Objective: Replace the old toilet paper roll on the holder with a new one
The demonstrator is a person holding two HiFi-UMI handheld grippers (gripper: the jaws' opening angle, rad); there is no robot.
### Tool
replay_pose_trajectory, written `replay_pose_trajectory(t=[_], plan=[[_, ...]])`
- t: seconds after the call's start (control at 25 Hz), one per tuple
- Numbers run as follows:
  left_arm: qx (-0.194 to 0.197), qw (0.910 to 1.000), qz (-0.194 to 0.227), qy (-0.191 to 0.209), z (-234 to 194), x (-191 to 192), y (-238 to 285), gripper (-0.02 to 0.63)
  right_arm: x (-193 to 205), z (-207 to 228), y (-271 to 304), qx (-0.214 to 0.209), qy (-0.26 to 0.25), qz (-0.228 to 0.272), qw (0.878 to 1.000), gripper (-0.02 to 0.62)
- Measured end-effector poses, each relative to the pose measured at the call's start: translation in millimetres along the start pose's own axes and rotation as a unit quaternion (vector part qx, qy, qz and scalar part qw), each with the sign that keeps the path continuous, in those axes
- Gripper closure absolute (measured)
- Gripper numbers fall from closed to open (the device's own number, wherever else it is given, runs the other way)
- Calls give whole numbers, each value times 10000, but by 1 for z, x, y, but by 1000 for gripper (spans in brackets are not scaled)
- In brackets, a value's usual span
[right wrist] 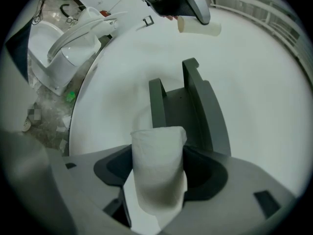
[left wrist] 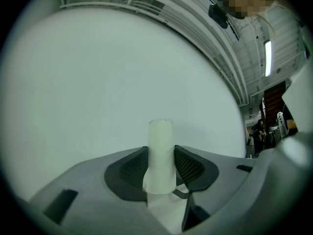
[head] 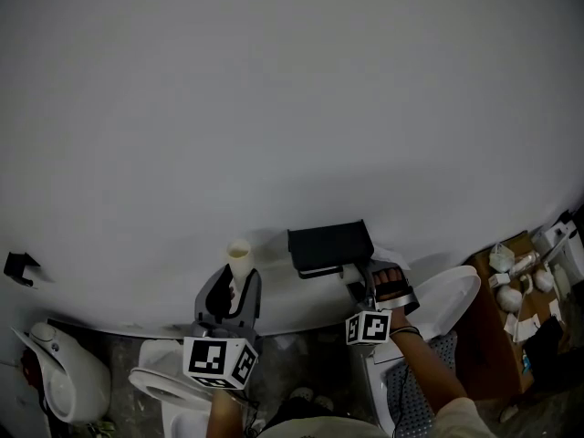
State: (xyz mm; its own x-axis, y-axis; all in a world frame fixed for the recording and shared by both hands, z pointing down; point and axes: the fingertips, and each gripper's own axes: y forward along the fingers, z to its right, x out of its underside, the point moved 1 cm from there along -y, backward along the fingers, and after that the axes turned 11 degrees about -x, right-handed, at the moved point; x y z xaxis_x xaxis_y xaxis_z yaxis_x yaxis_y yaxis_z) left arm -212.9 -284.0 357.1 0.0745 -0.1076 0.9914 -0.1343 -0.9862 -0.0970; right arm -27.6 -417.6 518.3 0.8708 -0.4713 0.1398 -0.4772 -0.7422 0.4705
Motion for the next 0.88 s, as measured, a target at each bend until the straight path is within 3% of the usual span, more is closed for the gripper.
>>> replay_pose_trajectory(t=[0.2,0.68,0.88], plan=[[-81,10000,-17,51,-6,0,-7,433,-29,-4,3,185,-307,109,9993,298],[-301,9995,-40,118,-23,0,-26,433,-71,-8,7,393,-335,269,9983,295],[-290,9995,-16,111,-19,-1,-28,433,-74,-11,-4,338,104,504,9981,257]])
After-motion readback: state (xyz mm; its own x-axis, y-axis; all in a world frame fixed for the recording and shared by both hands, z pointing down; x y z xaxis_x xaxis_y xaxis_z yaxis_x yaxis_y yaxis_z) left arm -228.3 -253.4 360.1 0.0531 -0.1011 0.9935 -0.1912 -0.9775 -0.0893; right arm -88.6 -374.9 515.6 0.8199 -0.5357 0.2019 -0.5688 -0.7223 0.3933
